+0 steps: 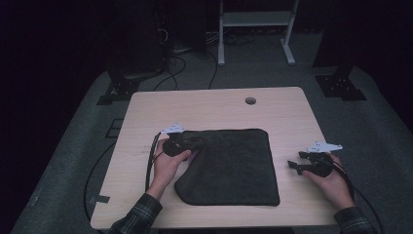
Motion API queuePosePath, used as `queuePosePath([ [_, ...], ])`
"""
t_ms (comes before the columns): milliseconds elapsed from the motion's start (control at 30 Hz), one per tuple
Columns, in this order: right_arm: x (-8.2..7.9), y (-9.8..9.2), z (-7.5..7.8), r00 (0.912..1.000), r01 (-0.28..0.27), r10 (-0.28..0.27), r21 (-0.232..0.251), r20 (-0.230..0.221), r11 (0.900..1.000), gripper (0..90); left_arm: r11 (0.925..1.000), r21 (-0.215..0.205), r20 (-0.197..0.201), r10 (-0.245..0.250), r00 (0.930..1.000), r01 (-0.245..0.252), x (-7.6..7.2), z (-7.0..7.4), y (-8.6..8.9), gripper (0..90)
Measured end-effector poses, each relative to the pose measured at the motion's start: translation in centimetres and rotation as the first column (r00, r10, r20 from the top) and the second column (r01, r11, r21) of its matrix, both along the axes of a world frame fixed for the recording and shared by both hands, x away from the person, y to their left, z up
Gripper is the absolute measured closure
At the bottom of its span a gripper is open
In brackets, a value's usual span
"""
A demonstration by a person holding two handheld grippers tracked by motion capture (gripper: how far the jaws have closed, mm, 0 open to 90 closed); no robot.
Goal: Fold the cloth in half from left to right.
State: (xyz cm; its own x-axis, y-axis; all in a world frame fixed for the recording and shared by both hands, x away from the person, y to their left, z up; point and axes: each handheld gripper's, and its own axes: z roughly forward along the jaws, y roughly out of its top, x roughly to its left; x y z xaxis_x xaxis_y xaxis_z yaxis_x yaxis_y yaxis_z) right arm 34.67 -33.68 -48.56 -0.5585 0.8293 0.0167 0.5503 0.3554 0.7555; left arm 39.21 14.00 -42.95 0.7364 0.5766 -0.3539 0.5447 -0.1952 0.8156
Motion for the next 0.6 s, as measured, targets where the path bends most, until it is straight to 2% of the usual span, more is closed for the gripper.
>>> queuePosePath([
  [467, 0.0, 0.0, 0.0, 1.0, -0.003, 0.003, -0.001, 0.0, 1.0, 33.0, 0.9963, 0.013, -0.005, -0.085, 0.9963, 0.085, 0.5, -0.2, -4.1, 87.0],
  [600, 0.0, 0.0, 0.0, 1.0, 0.005, -0.005, -0.006, -0.001, 1.0, 28.7, 0.9943, 0.008, -0.003, -0.106, 0.9943, 0.106, 0.7, -0.2, -5.4, 87.0],
])
